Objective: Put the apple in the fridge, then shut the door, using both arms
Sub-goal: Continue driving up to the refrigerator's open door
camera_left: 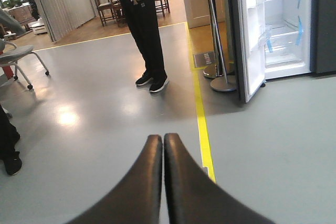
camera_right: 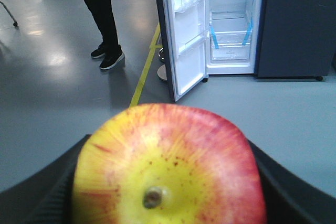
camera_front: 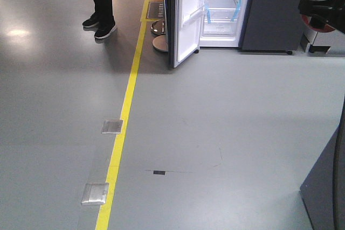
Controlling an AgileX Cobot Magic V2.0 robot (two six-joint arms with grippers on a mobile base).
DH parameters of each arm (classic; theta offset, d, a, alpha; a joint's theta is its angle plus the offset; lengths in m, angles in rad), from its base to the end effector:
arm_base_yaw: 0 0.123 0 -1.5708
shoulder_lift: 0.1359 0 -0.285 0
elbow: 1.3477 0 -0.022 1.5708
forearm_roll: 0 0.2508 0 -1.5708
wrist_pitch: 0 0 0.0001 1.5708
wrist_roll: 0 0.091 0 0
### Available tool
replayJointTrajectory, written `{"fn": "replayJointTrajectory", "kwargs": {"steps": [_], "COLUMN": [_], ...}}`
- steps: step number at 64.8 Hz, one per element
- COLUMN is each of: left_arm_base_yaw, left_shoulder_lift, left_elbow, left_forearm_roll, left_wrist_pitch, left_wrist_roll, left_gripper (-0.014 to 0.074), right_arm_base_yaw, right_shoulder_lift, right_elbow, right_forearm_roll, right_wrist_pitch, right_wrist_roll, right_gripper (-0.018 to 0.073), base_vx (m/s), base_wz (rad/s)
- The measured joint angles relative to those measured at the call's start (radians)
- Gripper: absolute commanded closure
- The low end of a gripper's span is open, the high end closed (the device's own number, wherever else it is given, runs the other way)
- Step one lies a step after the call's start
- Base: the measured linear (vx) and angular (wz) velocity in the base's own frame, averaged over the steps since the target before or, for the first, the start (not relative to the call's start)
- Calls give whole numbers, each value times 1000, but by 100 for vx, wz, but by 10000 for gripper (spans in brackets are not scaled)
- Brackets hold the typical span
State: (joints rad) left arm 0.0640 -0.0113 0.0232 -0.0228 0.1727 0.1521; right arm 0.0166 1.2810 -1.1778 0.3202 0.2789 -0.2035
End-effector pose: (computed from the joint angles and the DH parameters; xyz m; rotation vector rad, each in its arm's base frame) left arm 0.0561 0.0032 0.1903 0.0578 1.6691 0.1432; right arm 0.2943 0.0128 0.3973 0.0216 1.8542 0.1650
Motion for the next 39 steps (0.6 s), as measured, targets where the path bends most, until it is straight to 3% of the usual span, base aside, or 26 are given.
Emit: {"fn": "replayJointTrajectory", "kwargs": {"steps": [39], "left_arm_base_yaw": [0], "left_shoulder_lift": [0], "left_elbow": [0], "left_forearm_roll": [0], "left_wrist_pitch": [0], "left_wrist_roll": [0], "left_gripper": [602], "right_arm_base_yaw": [0], "right_shoulder_lift": [0], "right_elbow": [0], "right_forearm_roll": [0], "right_wrist_pitch": [0], "right_wrist_roll": [0], "right_gripper": [407], "base_vx": [20], "base_wz": [0]}}
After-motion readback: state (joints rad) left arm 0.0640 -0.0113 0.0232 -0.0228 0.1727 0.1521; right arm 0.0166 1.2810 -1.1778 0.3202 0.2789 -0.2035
